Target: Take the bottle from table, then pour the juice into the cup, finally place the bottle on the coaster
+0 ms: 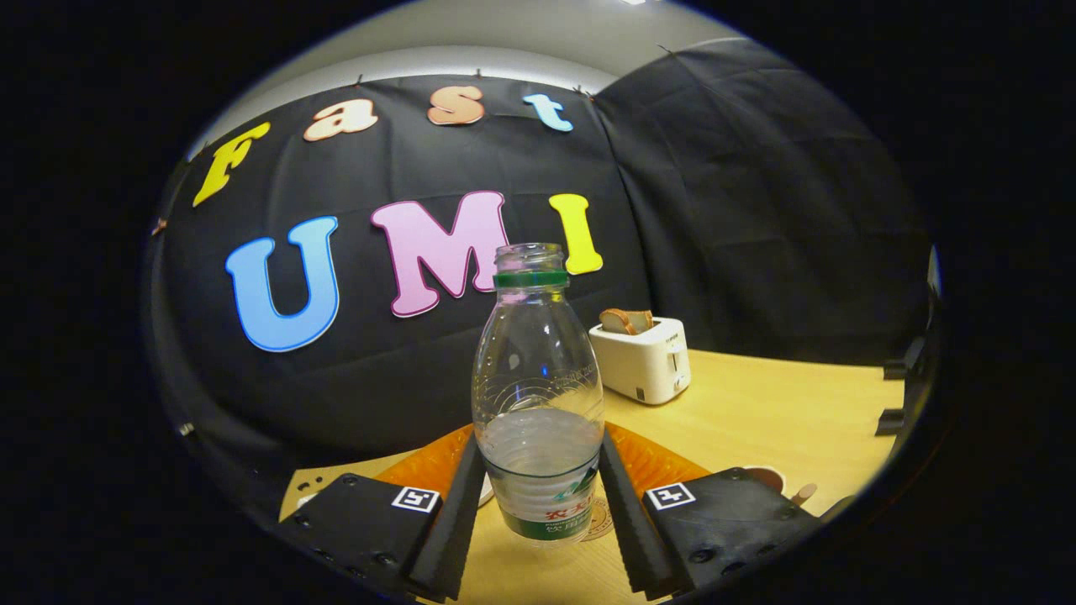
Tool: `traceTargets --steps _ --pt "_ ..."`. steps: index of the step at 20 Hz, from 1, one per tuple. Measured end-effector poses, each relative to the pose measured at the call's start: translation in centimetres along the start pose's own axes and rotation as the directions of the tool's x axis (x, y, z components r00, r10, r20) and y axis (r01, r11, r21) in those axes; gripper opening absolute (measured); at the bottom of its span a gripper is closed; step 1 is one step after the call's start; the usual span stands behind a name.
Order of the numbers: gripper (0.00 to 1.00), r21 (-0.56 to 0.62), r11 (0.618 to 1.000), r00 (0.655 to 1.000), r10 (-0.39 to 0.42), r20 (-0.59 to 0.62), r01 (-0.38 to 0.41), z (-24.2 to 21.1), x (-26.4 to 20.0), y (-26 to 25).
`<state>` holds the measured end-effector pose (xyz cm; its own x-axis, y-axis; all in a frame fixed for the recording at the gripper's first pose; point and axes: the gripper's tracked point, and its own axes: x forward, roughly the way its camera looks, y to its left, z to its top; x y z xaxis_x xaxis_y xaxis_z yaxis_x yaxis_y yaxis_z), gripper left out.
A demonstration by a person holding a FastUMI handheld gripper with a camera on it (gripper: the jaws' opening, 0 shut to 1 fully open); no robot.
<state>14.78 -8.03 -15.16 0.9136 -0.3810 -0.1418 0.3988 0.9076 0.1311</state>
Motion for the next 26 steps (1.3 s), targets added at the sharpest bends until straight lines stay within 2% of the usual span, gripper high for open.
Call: traceTargets --steps 5,13,21,26 --pt "0.74 -0.125 0.992 0.999 -0.031 0.037 0.035 -0.9 2.6 0.7" --pt "0.74 -0.183 0.980 0.997 -0.082 0.001 0.081 -5.7 6.5 0.1" --pt "0.74 -0.206 0.976 0.997 -0.076 -0.014 0.072 -8.9 8.5 0.1" --pt "0.75 -0.206 0.978 1.000 -0.027 -0.012 0.024 -9.7 8.5 0.7"
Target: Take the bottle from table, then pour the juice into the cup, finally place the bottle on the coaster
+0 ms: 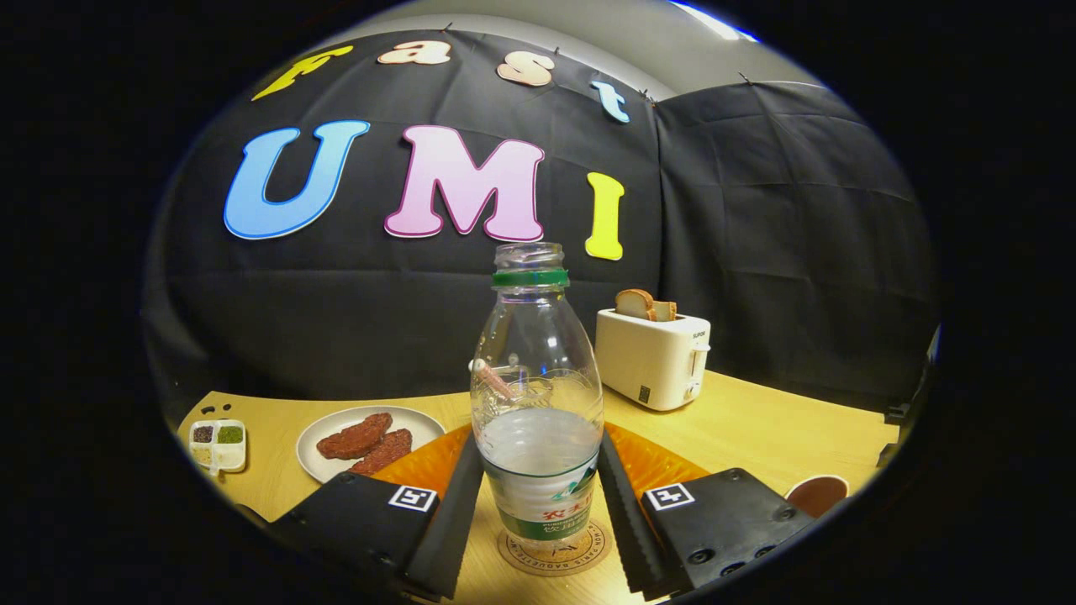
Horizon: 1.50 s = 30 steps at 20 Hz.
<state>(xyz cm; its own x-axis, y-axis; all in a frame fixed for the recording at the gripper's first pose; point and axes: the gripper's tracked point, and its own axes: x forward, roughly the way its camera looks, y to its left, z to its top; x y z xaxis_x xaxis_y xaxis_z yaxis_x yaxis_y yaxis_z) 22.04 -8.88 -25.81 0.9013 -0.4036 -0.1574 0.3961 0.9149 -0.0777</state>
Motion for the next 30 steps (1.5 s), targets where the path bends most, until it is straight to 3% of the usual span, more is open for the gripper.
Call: traceTargets --steps 21,24,30 --pt "0.79 0.031 0.999 1.000 0.007 -0.025 -0.006 -2.2 0.3 -0.8" --pt "1.00 0.033 0.999 1.000 0.003 -0.023 -0.002 -1.9 -0.3 -1.0" --pt "1.00 0.082 0.997 1.000 -0.009 -0.029 0.012 -1.1 -2.6 -2.0"
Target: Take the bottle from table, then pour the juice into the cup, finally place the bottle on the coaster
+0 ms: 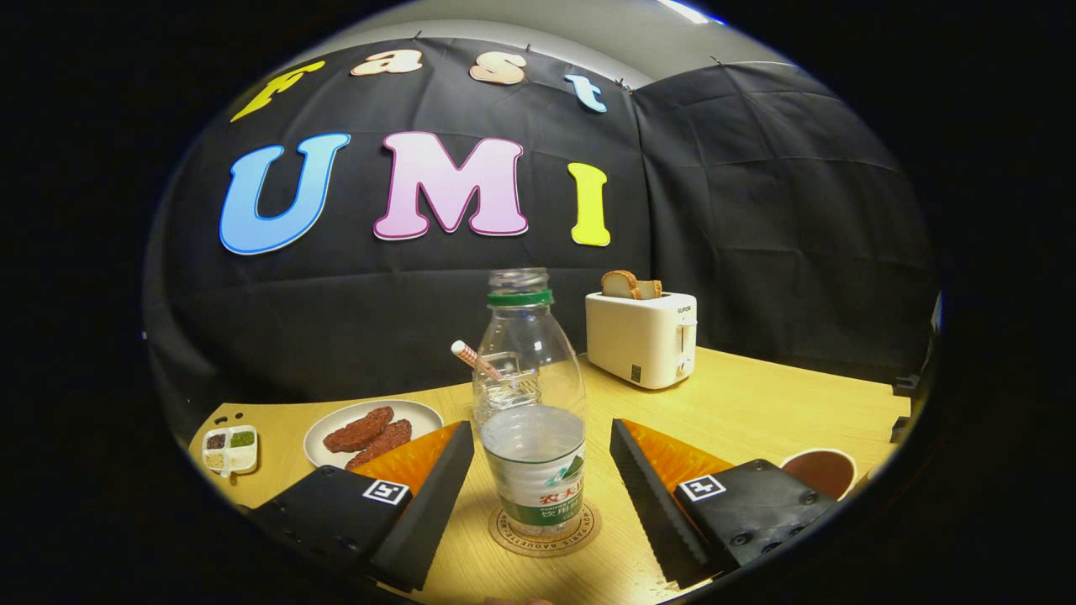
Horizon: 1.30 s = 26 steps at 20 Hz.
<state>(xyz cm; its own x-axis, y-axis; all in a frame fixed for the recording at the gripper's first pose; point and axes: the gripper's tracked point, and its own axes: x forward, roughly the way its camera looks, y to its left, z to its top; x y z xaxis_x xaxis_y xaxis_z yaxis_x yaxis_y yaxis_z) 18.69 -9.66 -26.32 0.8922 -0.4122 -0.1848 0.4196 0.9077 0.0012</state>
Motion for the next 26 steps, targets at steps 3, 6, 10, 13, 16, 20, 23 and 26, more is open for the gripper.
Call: traceTargets --steps 3,6,10,13,16,20,23,26 --pt "1.00 -0.008 1.000 1.000 0.020 -0.012 -0.020 0.1 -2.1 -0.3" --pt "1.00 -0.016 0.998 0.998 0.060 -0.012 -0.060 0.5 -4.5 -0.4" --pt "0.99 -0.031 0.990 0.990 0.140 0.006 -0.139 2.3 -7.8 -0.3" --pt "0.99 -0.047 0.980 0.980 0.196 0.022 -0.195 4.0 -10.0 -0.6" --pt "0.99 -0.052 0.964 0.964 0.262 0.042 -0.260 6.3 -11.8 -0.7" --pt "0.99 -0.071 0.937 0.936 0.347 0.054 -0.343 9.2 -14.2 -0.9" --pt "0.99 -0.053 0.920 0.919 0.391 0.048 -0.388 10.5 -15.8 -1.3" --pt "0.99 -0.048 0.909 0.908 0.417 0.051 -0.414 11.8 -17.0 -2.1"
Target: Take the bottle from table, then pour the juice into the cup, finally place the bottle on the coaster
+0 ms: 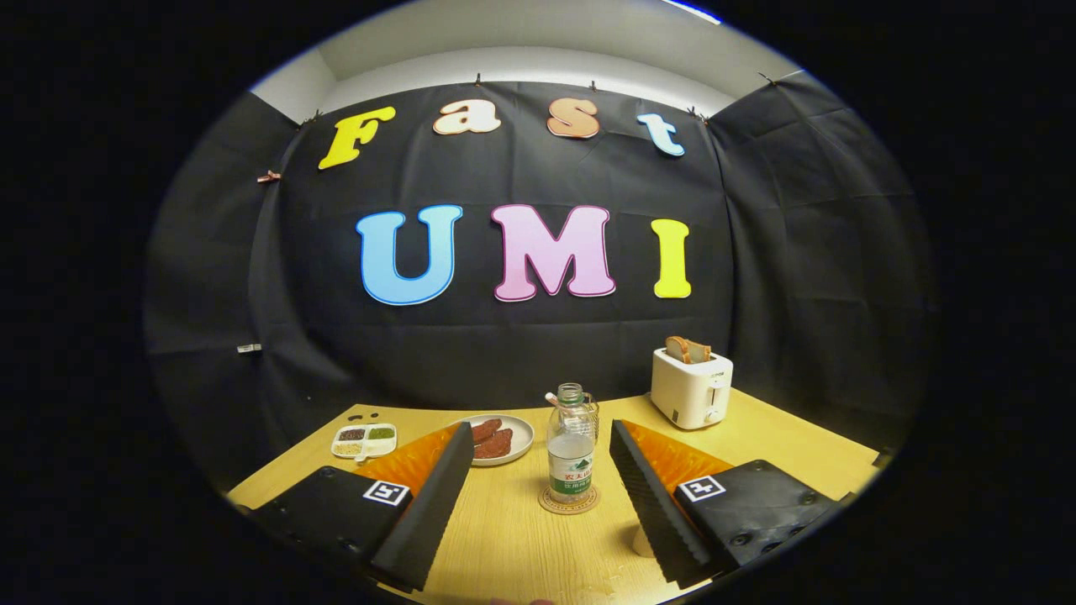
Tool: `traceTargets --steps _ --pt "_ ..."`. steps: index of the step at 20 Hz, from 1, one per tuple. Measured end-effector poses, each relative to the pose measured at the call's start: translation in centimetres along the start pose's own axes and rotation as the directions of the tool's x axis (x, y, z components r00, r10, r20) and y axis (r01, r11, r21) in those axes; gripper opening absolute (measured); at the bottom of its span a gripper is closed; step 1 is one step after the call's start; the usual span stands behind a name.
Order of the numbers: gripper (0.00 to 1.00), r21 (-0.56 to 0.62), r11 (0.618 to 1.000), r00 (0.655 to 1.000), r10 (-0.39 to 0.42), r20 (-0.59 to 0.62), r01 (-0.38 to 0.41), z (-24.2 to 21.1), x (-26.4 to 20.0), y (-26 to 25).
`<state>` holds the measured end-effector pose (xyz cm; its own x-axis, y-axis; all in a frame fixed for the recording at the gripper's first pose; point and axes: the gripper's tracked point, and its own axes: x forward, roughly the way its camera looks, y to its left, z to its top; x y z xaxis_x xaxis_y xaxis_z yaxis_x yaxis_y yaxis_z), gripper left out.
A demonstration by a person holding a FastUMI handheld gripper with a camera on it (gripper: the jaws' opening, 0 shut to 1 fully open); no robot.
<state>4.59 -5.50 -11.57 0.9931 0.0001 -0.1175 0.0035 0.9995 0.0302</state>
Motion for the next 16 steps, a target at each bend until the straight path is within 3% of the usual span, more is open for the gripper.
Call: traceTargets --steps 8,16 --pt "1.00 0.002 0.999 0.999 0.050 -0.008 -0.050 2.3 -2.4 -1.1" --pt "0.99 0.038 0.998 0.999 0.051 -0.010 -0.050 2.6 -2.9 -2.3"
